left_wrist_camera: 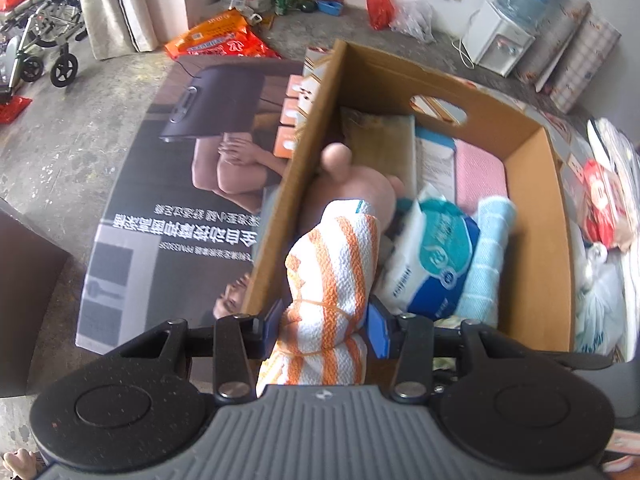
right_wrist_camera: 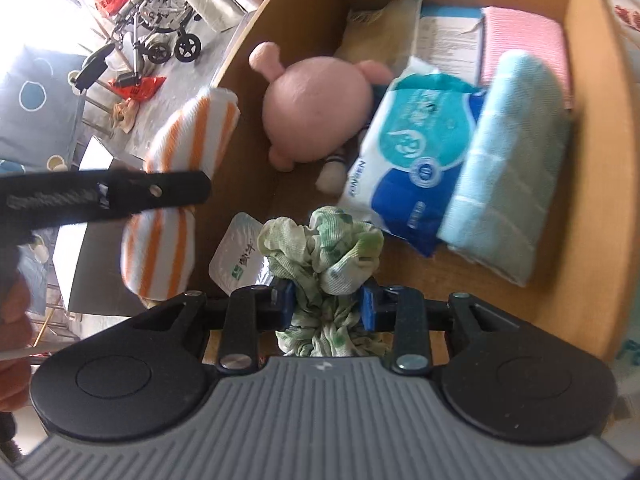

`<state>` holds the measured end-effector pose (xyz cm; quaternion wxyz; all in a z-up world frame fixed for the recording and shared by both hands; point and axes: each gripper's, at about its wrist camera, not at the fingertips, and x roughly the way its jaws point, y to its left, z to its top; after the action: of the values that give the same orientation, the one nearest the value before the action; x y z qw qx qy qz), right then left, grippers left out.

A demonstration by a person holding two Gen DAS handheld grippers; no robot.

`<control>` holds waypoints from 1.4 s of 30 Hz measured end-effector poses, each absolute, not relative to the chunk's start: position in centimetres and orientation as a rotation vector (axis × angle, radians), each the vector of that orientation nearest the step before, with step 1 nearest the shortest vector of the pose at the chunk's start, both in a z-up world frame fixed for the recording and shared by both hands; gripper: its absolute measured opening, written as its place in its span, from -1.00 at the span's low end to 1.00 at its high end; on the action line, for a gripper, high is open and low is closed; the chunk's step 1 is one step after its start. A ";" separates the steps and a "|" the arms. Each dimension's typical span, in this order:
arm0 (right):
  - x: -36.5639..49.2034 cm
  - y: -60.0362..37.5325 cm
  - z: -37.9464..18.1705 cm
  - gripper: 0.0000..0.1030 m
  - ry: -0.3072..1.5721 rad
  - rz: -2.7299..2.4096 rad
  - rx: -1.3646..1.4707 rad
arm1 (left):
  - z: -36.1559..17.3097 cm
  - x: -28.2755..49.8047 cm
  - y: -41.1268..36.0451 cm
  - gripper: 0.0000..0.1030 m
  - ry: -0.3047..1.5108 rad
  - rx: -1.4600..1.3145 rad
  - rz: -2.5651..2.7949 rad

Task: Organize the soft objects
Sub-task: 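Carry the scrunchie with the right tool while the left tool carries the sock to the box, then lower the scrunchie and sock into the box and open both tools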

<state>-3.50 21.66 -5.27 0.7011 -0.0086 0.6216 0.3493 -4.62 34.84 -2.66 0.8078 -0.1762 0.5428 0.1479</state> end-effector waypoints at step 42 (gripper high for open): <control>-3.1 11.3 0.9 0.53 1.199 0.694 0.147 | -5.7 -1.6 29.2 -0.11 1.320 -0.177 -0.059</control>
<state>-3.10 11.30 0.91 0.7670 0.0678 0.5522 0.3197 -1.56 29.16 -5.75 0.7858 -0.0822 0.6123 -0.0272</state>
